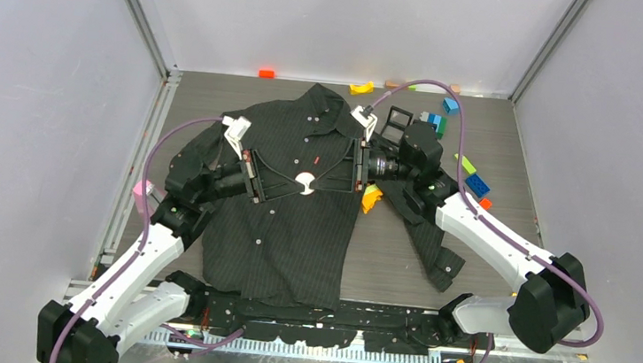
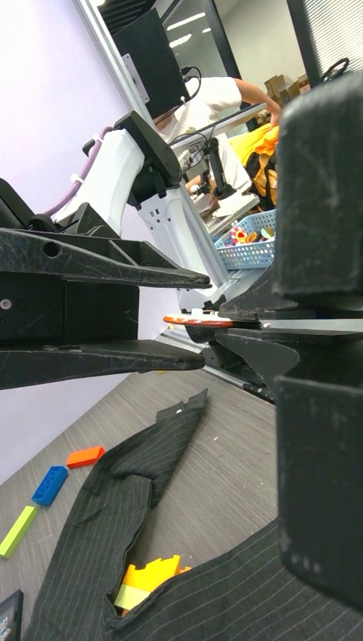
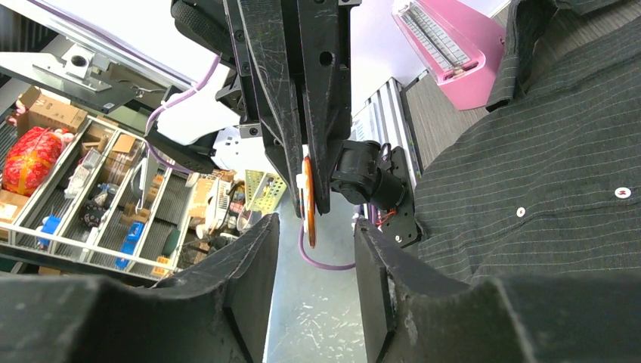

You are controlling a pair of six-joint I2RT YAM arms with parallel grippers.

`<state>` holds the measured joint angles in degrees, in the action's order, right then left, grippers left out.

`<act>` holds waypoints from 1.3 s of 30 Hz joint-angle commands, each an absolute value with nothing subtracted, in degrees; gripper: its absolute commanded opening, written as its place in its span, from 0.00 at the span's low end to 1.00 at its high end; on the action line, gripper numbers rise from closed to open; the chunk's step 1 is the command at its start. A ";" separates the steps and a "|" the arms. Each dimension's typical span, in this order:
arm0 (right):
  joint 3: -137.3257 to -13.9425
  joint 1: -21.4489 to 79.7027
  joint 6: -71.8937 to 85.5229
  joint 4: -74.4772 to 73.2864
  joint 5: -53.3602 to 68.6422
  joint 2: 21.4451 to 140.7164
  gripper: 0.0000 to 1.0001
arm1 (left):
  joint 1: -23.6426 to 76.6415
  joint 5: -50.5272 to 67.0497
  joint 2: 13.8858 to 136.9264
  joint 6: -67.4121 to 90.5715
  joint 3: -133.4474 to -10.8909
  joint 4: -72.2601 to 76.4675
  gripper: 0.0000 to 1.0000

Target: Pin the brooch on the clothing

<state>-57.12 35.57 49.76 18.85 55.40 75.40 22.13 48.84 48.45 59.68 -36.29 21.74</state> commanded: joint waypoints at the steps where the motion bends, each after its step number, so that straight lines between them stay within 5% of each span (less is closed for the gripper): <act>1: -57.94 35.81 50.23 21.28 55.54 73.19 0.45 | 22.24 48.64 47.57 59.95 -36.36 26.17 0.00; 18: -58.53 36.74 49.14 19.88 54.46 74.28 0.25 | 22.24 48.88 47.76 60.20 -36.77 26.28 0.00; 27: -63.44 36.82 41.97 3.19 48.27 77.83 0.09 | 22.39 52.15 48.10 59.84 -37.46 26.89 0.00; 39: -70.73 37.08 42.05 -12.42 37.20 86.85 0.06 | 25.29 57.44 50.42 56.70 -39.17 26.19 0.00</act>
